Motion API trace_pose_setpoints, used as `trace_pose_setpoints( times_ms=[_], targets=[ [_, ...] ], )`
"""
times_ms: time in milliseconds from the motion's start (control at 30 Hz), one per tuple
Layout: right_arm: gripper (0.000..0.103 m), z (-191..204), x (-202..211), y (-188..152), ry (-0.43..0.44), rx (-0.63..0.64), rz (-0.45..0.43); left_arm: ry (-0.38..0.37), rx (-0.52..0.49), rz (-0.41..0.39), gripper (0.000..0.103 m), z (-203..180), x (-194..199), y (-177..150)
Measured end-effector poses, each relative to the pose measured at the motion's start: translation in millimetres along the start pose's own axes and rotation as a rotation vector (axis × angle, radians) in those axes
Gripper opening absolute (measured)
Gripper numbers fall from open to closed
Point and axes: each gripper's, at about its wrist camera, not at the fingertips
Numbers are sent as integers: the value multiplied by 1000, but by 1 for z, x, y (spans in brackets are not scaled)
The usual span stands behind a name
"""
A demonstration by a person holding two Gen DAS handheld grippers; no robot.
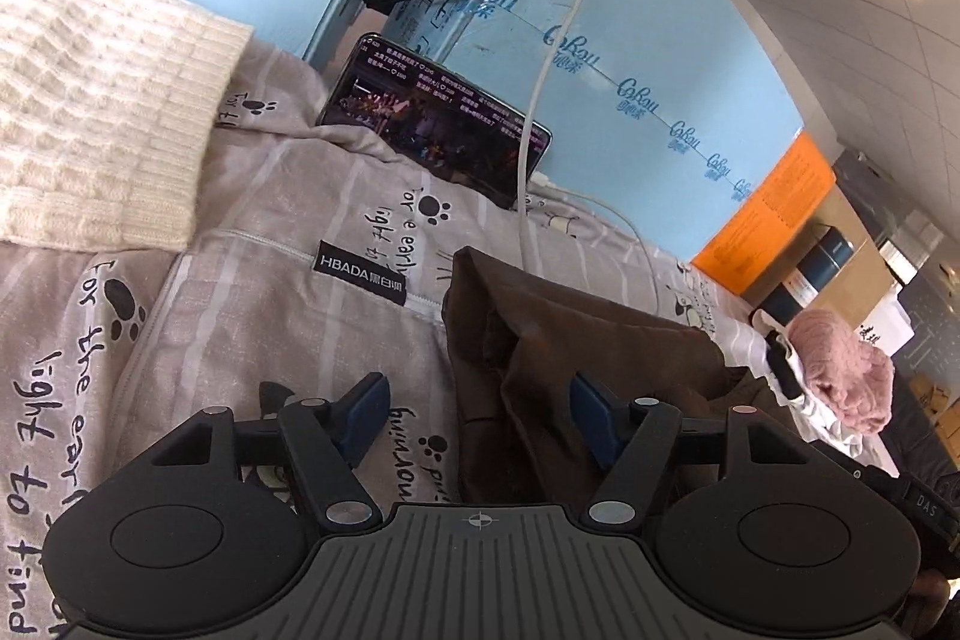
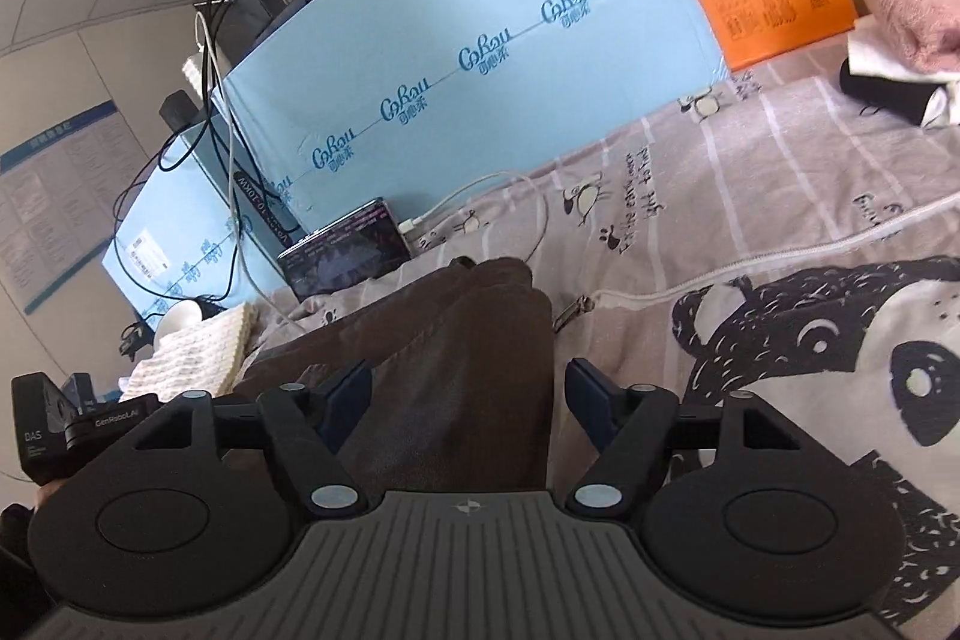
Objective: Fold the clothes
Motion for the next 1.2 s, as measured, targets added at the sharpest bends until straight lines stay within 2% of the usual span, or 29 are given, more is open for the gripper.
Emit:
trace_pose_setpoints(
  times_ms=[100,133,167,233,267,400,433,633,767,833,933,1000,1067,1200],
  targets=[
    [74,24,23,-9,-24,141,-58,-7,-36,-37,68,-2,17,-12],
    [78,32,31,-12,-32,188,-77,5,-53,-53,69,-5,24,-14],
    [84,44,37,-18,-13,246,-73,15,-70,-88,69,-11,33,-16],
    [86,67,49,-31,25,361,-64,16,-93,-169,71,-22,54,-21],
    [89,79,55,-37,45,418,-59,5,-84,-182,74,-26,63,-24],
    [93,108,62,-50,171,548,28,-13,-45,-169,77,-29,81,-37],
    [96,111,57,-52,160,575,42,1,-42,-173,77,-29,82,-41],
    [95,128,27,-61,90,733,127,61,36,-127,77,-11,76,-53],
    [93,139,6,-67,43,837,183,58,28,-109,77,-11,70,-54],
    [93,134,1,-59,49,798,175,65,24,-94,77,-12,65,-54],
    [93,135,-6,-53,12,784,145,43,17,-55,77,-12,52,-50],
    [93,143,-18,-58,-19,830,158,38,-4,-38,77,-14,38,-38],
    [93,154,-28,-66,0,857,180,37,-27,-22,77,-16,23,-26],
    [91,165,-49,-66,-26,823,194,46,-41,13,74,-11,-12,0]
  ],
)
Point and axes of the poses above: each gripper's, at about its wrist camera, not at the fingertips, and x roughly against the way its jaws point, z to its left, y to its top, and after that the axes turned 5 degrees about x, right-handed
